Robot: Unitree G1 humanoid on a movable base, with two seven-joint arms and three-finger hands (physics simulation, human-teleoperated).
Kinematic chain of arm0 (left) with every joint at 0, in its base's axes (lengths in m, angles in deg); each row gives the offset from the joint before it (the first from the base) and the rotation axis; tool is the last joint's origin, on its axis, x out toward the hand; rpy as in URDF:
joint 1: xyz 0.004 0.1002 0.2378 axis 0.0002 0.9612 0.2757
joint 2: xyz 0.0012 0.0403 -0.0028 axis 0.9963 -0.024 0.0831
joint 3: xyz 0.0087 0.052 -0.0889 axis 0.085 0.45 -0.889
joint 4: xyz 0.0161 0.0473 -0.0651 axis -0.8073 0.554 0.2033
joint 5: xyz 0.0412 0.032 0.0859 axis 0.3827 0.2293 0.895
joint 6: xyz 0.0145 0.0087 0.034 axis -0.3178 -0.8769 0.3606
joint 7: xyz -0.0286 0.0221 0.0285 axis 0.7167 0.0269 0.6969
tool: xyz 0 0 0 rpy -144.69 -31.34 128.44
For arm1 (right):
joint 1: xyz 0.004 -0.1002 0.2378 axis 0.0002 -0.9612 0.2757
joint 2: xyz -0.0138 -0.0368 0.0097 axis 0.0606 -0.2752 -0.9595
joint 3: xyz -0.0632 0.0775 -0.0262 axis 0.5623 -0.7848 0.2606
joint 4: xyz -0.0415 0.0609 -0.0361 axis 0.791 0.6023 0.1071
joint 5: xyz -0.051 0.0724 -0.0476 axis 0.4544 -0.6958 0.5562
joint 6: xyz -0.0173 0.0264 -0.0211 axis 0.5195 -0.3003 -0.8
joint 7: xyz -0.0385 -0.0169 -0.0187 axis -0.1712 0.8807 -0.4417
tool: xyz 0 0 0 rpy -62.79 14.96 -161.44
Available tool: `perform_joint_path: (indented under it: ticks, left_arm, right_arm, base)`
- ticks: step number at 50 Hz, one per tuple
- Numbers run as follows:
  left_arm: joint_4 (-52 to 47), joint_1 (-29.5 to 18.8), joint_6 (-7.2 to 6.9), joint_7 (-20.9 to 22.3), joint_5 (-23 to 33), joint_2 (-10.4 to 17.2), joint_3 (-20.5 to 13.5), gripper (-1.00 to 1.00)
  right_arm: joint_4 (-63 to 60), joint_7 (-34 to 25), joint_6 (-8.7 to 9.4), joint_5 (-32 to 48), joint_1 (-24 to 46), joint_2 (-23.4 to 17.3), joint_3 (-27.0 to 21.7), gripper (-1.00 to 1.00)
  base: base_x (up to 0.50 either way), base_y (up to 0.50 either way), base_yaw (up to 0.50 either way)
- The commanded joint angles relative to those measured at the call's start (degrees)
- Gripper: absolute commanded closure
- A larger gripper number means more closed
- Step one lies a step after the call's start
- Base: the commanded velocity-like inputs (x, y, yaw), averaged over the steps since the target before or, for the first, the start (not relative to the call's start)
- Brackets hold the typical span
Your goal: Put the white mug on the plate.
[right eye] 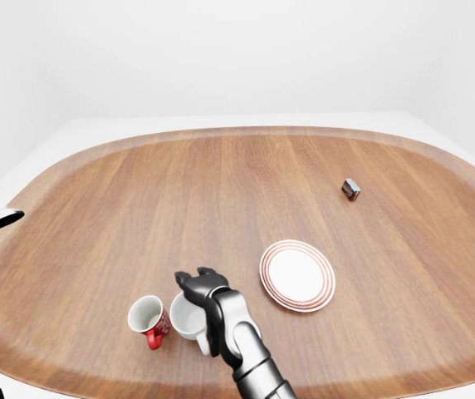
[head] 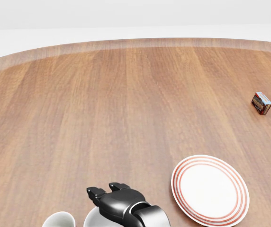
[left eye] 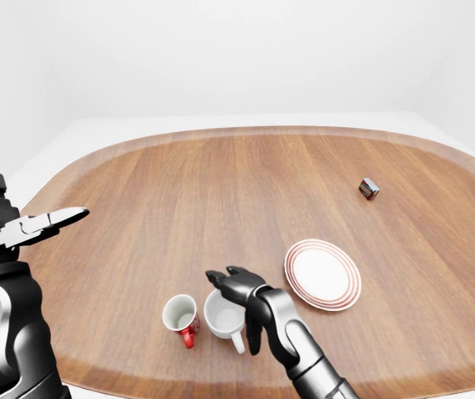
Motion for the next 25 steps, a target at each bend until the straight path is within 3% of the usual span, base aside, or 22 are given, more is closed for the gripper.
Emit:
perform_joint_path:
  ticks: [1,22,23,25]
  left_arm:
    - [0.1,0.1,0.00,0.0,-0.2,0.1,-0.1,-1.00]
    - [-0.2,0.0,0.00,-0.1,-0.2,0.2,-0.2,-1.00]
    - [-0.2,0.0,0.00,-0.1,-0.2,0.2,-0.2,-1.00]
    - [0.0,0.0,0.00,-0.1,-0.2,0.2,-0.2,-1.00]
  right_arm:
    - [4.4,0.0,0.00,-0.9,1.7,1.2,-0.2,-1.00]
    - [9.0,0.0,0.00,-2.6,1.0,0.6,-0.4,-1.00]
    - [8.5,0.0,0.00,-2.6,0.8,0.5,-0.4,-0.75]
    - [8.4,0.0,0.00,-2.6,0.8,0.5,-0.4,0.70]
  base:
    - [0.00,0.00,0.00]
    - [0.00,0.00,0.00]
    - [0.00,0.00,0.00]
    - [0.00,0.00,0.00]
